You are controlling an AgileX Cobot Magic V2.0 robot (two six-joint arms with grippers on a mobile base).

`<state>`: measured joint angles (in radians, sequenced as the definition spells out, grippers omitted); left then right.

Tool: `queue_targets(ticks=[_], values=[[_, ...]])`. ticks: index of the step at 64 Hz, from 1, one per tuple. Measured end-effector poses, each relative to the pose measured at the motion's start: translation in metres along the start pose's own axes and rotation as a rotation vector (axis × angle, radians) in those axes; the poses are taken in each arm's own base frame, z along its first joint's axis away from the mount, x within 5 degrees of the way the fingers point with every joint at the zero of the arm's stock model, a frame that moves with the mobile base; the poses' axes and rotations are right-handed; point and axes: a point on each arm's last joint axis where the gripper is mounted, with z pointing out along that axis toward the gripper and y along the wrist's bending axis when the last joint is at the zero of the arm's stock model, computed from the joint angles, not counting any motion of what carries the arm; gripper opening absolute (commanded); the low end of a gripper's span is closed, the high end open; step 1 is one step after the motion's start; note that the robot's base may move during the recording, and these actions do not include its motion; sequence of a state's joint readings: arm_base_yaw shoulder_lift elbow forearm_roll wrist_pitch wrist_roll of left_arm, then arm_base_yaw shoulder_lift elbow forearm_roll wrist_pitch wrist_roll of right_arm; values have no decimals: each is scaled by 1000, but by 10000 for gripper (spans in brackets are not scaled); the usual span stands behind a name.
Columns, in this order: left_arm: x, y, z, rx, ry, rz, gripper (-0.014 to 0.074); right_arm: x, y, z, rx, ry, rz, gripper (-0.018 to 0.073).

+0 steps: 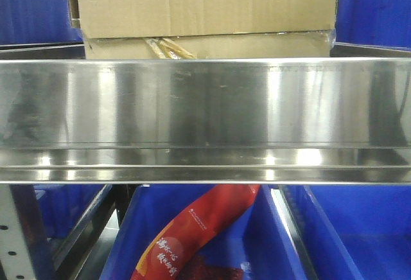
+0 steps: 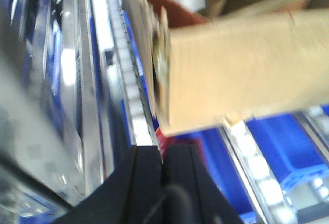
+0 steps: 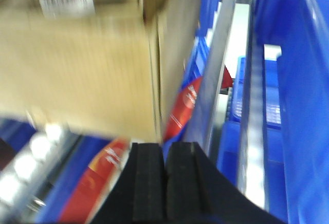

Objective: Stack two boxes on right shelf middle

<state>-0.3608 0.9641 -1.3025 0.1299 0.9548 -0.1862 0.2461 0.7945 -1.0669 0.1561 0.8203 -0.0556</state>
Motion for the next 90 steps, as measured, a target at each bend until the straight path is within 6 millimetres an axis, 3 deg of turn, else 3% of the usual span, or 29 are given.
queue_targets(ticks=[20, 36, 46, 90], values=[[112, 12, -25, 66, -281, 7, -111, 100, -6, -16, 21, -119, -53, -162], [177, 16, -17, 99, -418, 10, -111, 143, -11, -15, 49, -301, -91, -162], [189, 16, -13, 112, -472, 11, -111, 146, -11, -12, 53, -316, -92, -162], [189, 16, -14, 115, -491, 10, -111, 142, -12, -14, 58, -367, -94, -162]])
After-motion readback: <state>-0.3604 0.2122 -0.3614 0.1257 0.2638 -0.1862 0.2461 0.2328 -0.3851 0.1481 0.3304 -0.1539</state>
